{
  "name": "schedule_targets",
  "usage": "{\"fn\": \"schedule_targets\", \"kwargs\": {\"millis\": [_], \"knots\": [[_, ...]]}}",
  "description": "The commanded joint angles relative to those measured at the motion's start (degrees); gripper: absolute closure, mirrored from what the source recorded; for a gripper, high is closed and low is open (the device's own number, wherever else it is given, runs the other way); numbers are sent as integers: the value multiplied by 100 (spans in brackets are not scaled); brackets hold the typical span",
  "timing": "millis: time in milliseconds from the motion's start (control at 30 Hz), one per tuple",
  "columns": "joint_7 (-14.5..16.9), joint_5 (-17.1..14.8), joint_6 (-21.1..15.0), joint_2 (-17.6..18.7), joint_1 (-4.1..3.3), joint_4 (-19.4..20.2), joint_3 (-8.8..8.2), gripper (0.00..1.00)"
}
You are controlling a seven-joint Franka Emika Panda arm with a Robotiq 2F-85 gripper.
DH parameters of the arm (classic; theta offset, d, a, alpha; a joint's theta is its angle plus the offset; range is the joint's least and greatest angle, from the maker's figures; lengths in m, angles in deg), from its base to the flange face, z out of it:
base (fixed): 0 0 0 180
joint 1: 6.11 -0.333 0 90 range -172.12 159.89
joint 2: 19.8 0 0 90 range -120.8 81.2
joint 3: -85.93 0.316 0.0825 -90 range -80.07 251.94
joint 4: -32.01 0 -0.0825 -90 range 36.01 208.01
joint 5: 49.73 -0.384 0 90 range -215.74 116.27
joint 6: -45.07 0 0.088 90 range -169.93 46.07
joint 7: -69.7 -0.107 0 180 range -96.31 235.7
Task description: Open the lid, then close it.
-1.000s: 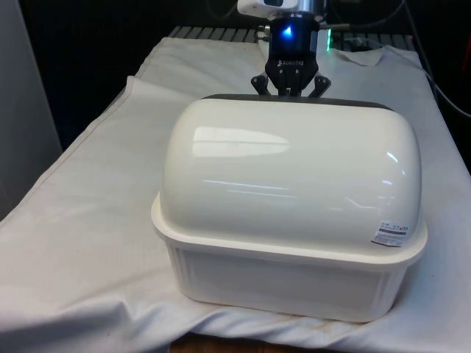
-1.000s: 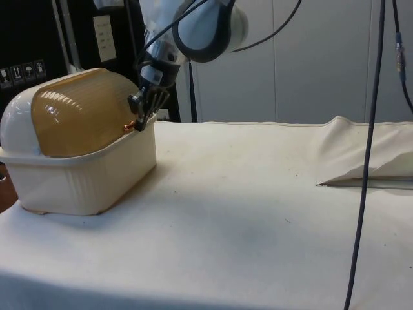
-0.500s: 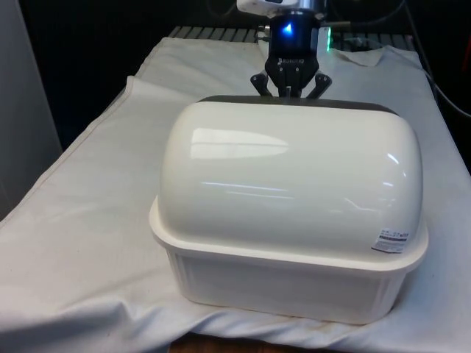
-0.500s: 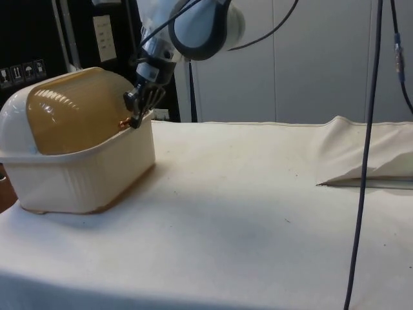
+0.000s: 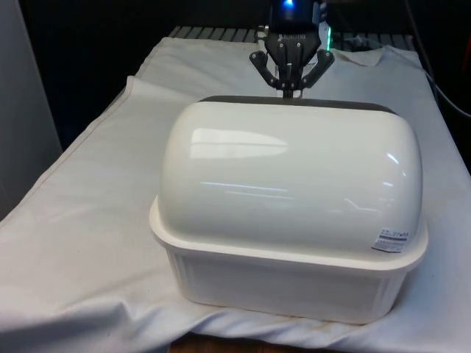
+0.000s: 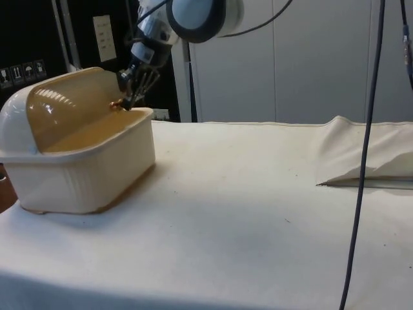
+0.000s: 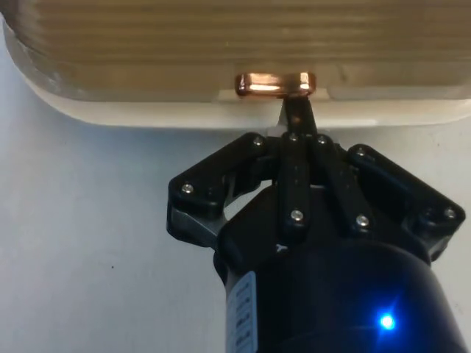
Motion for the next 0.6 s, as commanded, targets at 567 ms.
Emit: {"fn": "schedule_targets", "kwargs": {"millis": [567], "knots": [[-6,-29,-34,-6,0,-464,34,100]]}}
